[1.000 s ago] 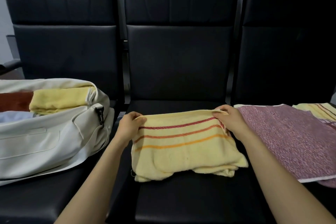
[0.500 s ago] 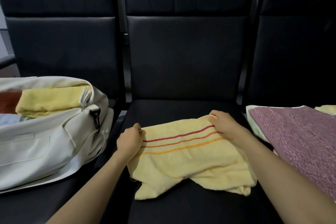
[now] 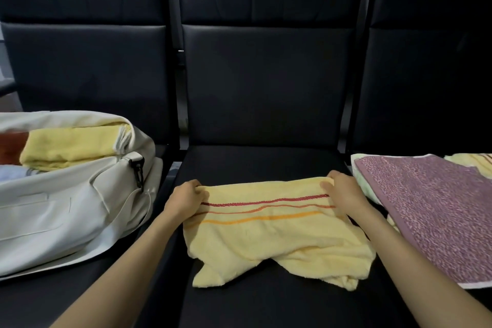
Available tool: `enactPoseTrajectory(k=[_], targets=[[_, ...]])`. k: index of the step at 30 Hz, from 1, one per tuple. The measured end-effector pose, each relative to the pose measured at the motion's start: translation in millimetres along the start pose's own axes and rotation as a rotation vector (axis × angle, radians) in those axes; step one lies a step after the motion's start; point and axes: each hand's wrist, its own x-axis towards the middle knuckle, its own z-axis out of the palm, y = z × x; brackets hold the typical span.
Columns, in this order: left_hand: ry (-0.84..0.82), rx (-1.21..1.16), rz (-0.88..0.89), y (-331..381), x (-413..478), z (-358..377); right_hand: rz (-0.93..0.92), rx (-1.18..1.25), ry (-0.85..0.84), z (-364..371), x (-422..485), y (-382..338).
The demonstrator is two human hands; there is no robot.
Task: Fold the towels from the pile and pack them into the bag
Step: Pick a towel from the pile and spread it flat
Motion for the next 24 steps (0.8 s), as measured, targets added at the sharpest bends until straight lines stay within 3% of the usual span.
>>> enactPoseTrajectory(k=[8, 14, 24], targets=[[0.132, 0.059, -0.042, -3, 1, 7, 0.092, 0.16, -0.042, 14, 15, 0], [0.157, -0.017, -0.018, -7, -1, 10, 0.083, 0.178, -0.252, 4, 31, -5], [-0.06, -0.146, -0.136, -7, 10, -5, -0.047, -0.09, -0.44, -10, 26, -23]])
